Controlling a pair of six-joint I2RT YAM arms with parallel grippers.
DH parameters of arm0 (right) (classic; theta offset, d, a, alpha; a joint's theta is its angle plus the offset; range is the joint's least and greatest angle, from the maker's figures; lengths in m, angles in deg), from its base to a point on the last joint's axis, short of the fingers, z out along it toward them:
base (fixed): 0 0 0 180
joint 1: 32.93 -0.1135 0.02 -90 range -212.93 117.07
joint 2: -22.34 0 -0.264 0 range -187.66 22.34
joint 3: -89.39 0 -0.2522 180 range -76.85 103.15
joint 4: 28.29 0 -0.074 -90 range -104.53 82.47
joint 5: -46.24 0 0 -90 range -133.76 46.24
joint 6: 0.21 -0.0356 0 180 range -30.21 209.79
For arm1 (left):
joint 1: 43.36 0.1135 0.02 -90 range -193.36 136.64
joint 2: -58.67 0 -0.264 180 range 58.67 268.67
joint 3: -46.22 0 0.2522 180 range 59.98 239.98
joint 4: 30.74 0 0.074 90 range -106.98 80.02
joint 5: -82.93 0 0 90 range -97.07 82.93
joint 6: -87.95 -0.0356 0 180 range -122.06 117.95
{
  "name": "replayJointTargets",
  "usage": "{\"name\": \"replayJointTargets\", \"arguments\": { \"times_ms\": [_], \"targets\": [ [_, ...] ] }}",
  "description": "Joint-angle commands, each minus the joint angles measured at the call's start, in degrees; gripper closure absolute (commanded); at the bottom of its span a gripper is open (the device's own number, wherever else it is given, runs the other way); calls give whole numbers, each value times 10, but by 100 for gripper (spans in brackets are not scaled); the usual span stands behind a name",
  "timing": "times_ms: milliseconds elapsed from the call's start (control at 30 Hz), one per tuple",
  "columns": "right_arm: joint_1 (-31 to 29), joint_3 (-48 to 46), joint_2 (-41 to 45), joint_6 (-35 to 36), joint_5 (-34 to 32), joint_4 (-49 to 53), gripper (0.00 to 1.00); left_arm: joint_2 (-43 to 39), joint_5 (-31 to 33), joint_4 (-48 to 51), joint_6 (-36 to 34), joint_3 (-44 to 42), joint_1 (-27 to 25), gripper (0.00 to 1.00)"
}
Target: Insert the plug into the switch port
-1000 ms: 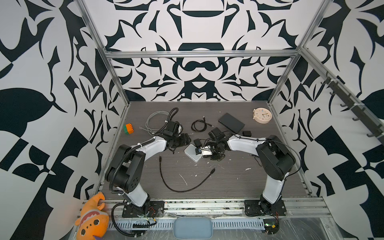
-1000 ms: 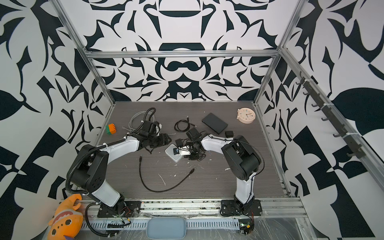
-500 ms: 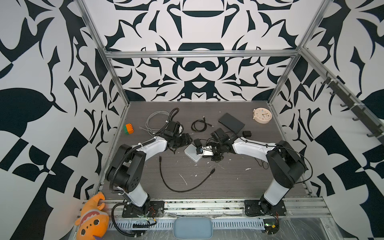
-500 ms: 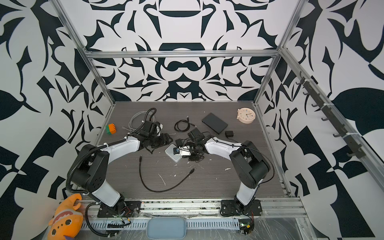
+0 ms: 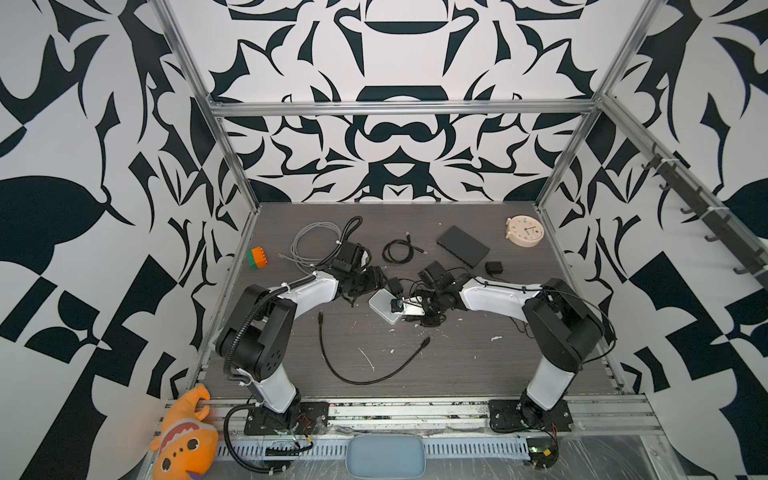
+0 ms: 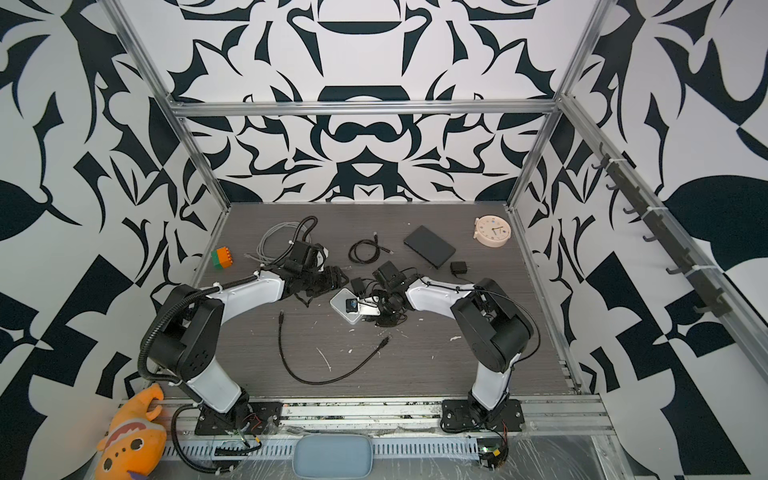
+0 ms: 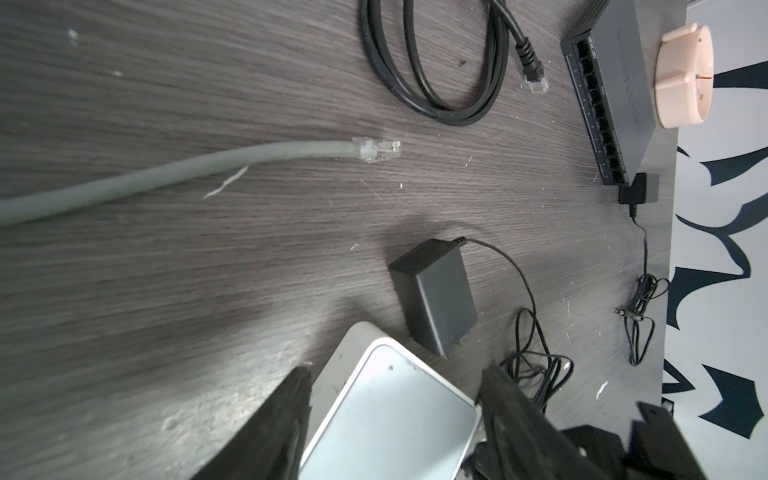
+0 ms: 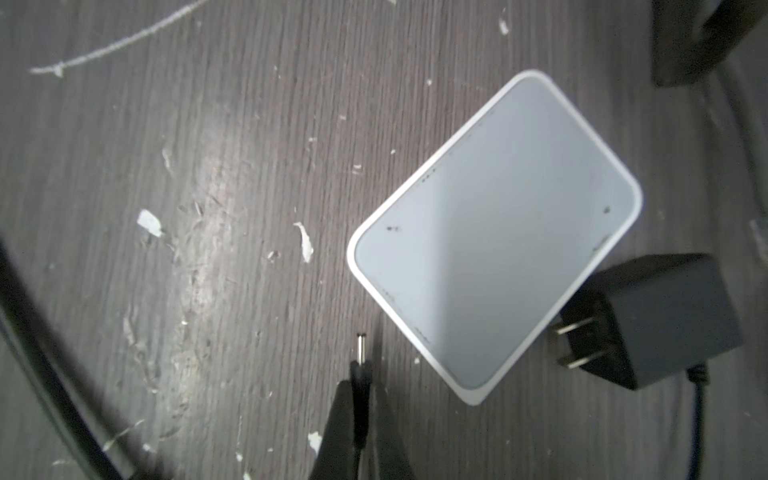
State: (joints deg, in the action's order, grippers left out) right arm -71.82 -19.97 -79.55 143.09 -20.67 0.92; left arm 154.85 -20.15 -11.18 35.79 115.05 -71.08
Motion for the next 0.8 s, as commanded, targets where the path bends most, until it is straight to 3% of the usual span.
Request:
{"name": "replayJointTargets", "arguments": {
  "times_ms": [0,467,767],
  "targets": [
    [-4,27,-1,-3,-14,22,100,7,4,12,11,13,-1,32],
    [-3,23,-3,-49,14,-36,100,30,-2,-1,14,17,-3,32],
    [-2,28,-8,-53,-7,-44,100,38,-11,-9,14,15,-10,32]
  ]
}}
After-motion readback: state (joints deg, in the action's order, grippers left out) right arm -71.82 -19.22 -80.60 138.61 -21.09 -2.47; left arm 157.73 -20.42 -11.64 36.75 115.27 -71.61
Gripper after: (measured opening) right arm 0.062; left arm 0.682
